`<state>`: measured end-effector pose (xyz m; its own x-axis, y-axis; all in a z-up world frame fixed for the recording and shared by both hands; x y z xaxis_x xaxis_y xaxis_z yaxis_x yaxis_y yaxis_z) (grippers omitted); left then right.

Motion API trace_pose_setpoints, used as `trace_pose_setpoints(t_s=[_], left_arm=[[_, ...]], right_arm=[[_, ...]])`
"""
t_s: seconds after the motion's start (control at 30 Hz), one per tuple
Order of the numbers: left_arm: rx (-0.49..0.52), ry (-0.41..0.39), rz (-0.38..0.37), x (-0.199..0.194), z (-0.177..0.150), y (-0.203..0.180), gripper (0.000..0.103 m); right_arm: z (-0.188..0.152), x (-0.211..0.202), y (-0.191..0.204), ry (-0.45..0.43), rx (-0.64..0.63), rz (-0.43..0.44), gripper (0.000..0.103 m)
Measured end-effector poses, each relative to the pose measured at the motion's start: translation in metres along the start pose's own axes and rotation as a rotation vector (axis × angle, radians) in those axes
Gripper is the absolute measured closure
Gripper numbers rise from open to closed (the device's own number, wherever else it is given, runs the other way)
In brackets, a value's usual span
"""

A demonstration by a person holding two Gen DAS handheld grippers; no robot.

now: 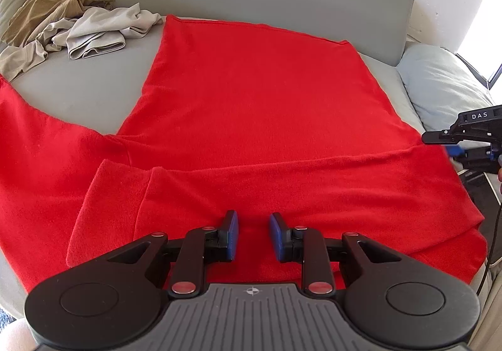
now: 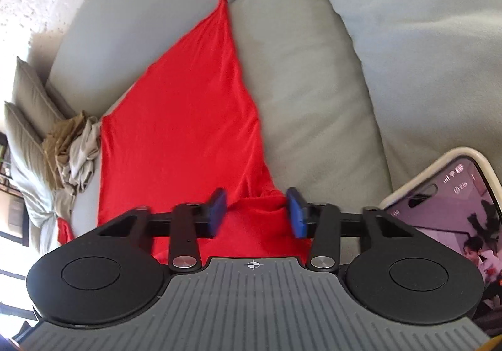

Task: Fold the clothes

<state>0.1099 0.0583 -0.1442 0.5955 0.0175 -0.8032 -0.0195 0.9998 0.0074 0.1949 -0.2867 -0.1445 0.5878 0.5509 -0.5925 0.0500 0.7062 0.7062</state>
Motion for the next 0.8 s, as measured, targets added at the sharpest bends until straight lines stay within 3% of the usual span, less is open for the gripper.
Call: trace_pose_setpoints(t_s=[0.1, 0.17, 0.2, 0.23, 0.27, 0.43, 0.6, 0.67, 0.8], left_arm=[[-0.007, 0.0, -0.005, 0.0, -0.001, 0.0, 0.077], [-0.009, -0.001, -0.006, 0.0, -0.001, 0.0, 0.077], [-0.009, -0.002, -0.005, 0.0, -0.001, 0.0, 0.077], [-0.009, -0.002, -0.005, 0.0, -0.001, 0.0, 0.077], [-0.009, -0.003, -0.005, 0.0, -0.001, 0.0, 0.077], [-0.009, -0.006, 0.0, -0.001, -0.001, -0.001, 0.077], [-0.01, -0.002, 0.003, 0.0, -0.001, 0.0, 0.077], [-0.011, -0.001, 0.001, 0.0, -0.001, 0.0, 0.077], [-0.014, -0.003, -0.003, 0.0, -0.001, 0.001, 0.077]], right_arm=[[0.002, -0.009, 0.013, -0.078, -0.117, 0.028, 0.084], [0.002, -0.022, 0.017, -0.157, -0.168, 0.01, 0.081], [0.002, -0.024, 0.013, -0.15, -0.149, 0.007, 0.076], [0.002, -0.025, 0.009, -0.143, -0.13, 0.004, 0.061], [0.002, -0.027, 0.006, -0.136, -0.11, 0.001, 0.057], [-0.005, -0.022, -0.01, -0.054, -0.061, 0.013, 0.053], [-0.015, -0.003, 0.0, 0.0, -0.199, 0.004, 0.051], [-0.016, -0.002, 0.006, -0.024, -0.284, -0.045, 0.076], [-0.01, -0.023, 0.001, -0.197, -0.296, -0.222, 0.091]])
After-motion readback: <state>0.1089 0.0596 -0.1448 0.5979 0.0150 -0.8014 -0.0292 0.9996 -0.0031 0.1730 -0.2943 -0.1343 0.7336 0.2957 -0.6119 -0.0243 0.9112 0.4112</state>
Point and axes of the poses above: each gripper's, at about its wrist camera, not at the fingertips, and x roughly the way its jaws point, y to its left, z to its top, the point moved 4 cm from there along x, roughly the way its jaws point, and after that the axes turned 13 degrees about z, right-handed, at the moved point
